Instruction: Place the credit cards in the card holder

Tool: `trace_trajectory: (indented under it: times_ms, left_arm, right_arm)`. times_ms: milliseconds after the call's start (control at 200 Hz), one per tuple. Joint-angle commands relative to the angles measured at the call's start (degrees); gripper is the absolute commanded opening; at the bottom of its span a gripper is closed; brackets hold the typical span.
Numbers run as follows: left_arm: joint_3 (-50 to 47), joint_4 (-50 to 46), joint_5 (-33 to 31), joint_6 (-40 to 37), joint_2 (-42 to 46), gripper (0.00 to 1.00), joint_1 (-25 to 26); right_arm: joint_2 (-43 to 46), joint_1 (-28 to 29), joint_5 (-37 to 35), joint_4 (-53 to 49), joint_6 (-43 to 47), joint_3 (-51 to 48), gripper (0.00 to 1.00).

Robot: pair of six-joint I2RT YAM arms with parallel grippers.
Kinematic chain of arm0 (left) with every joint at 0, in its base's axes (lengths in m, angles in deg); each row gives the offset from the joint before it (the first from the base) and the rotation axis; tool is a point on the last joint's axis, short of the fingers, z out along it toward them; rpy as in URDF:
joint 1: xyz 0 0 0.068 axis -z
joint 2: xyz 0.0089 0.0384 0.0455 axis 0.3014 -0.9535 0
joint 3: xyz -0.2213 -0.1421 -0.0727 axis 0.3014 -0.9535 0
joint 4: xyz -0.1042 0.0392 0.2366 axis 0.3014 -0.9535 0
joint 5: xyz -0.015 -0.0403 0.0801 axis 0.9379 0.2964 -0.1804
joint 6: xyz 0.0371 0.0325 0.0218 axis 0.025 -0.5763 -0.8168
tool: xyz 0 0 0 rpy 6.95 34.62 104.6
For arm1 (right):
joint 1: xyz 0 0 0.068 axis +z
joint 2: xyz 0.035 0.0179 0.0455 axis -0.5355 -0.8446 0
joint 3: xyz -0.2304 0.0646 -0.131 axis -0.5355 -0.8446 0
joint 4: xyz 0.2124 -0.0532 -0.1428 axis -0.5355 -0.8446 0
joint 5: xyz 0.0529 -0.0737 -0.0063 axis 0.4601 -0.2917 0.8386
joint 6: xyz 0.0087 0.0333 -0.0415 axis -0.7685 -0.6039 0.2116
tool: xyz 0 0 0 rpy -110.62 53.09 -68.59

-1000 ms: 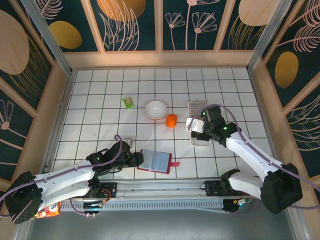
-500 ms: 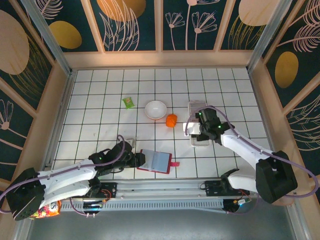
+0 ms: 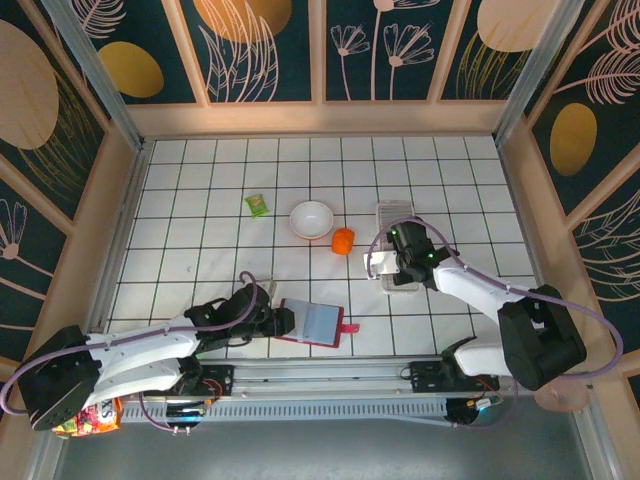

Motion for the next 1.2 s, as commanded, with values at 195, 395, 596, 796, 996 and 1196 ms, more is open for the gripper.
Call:
trace_trajectory:
  times_ms: [195,395,596,796,996,1196]
  left_arm:
    - [-0.26,3.36,1.52,1.73,-0.90,0.55,1.81]
    - [-0.15,5.20,2.22,2.39,-2.10,0.54,2.45]
    - [0.42,5.88,2.32,2.83,-3.05,0.54,3.46]
    - [0.95,6.83,2.56,3.49,-3.32,0.54,4.20]
    - [0.82,7.87,3.01,3.91,-4.20,0.54,4.46]
    - [0.82,8.20,3.01,3.86,-4.56,0.54,4.48]
  right_arm:
    - [1.06,0.44,-1.94,-1.25,0.74,1.67,0.64]
    - [2.46,0.46,-1.99,-3.01,0.56,1.60,0.51]
    - [2.95,0.45,-2.08,-3.90,0.96,1.75,0.38]
    - [3.44,0.45,-2.39,-4.67,0.83,2.33,0.31]
    - [4.07,0.36,-2.91,-5.56,0.66,2.90,0.29]
    - [4.71,0.16,-3.06,-5.79,0.65,3.12,0.28]
